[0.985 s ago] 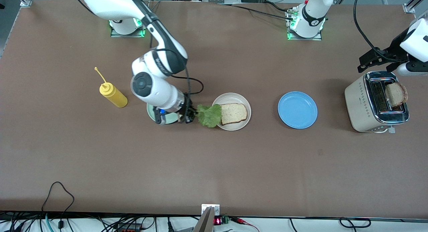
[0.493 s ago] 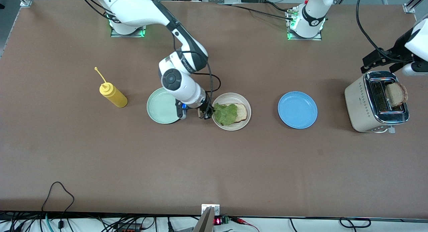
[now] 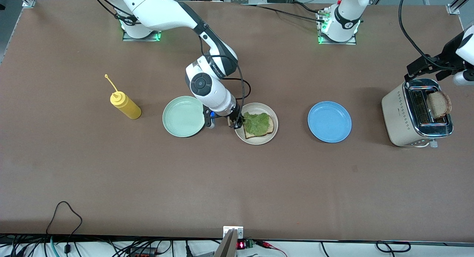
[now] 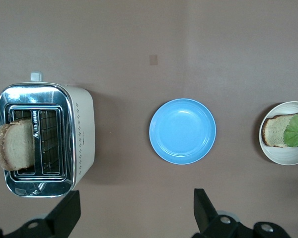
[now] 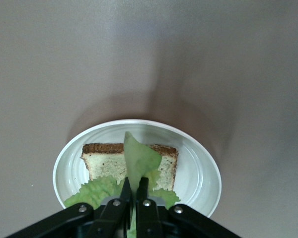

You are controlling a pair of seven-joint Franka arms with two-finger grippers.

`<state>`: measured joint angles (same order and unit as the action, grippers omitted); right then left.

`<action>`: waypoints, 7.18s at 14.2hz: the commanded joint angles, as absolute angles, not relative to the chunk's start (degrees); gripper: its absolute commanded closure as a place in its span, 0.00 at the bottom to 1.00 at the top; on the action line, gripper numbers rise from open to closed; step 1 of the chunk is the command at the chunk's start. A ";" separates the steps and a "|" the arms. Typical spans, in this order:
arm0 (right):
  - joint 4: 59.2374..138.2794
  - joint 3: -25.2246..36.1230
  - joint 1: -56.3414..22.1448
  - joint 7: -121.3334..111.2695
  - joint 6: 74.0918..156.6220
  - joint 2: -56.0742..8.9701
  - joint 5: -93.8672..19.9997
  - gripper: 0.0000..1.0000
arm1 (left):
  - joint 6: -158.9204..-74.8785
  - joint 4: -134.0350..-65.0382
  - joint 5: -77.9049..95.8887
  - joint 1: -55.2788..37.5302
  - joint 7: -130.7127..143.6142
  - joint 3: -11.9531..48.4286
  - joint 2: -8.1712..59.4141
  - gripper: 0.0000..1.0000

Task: Make sandwich in beige plate with both arms
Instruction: 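Lower the lettuce onto the bread and open the right gripper, then withdraw the right gripper while the left gripper grasps the toaster bread, then lift the bread slice from the toaster and carry it to the plate, then lower the bread slice onto the lettuce with the left gripper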

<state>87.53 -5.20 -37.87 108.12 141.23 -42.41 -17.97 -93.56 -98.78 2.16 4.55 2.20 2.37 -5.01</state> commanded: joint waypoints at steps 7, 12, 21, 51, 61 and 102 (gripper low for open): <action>86.48 -4.57 -40.78 108.81 145.37 -45.09 -18.72 0.67 | -96.06 -98.79 1.85 5.98 1.76 2.02 -4.04 0.00; 85.52 -4.13 -40.52 108.37 145.11 -44.83 -18.72 0.11 | -96.15 -98.61 1.85 5.98 1.93 2.02 -3.69 0.00; 85.25 -2.81 -35.43 96.54 134.06 -38.42 -14.94 0.00 | -95.71 -98.00 2.02 10.08 1.67 1.41 1.23 0.00; 79.11 8.88 3.78 -4.48 73.83 -7.73 0.35 0.00 | -91.94 -88.08 2.20 31.38 -22.15 2.02 24.52 0.99; 79.01 8.61 1.41 -3.87 76.27 -8.79 -1.06 0.00 | -63.99 -71.72 2.73 31.03 -22.06 9.82 19.88 0.99; 92.55 5.19 -3.52 0.97 87.98 -0.70 0.88 0.00 | -122.78 -94.92 24.35 14.15 7.66 44.91 45.79 1.00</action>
<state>93.03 5.22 -3.43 0.21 87.68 -0.84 0.50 -122.25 -94.23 22.85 12.56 11.37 44.48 45.01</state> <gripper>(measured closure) 0.000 0.907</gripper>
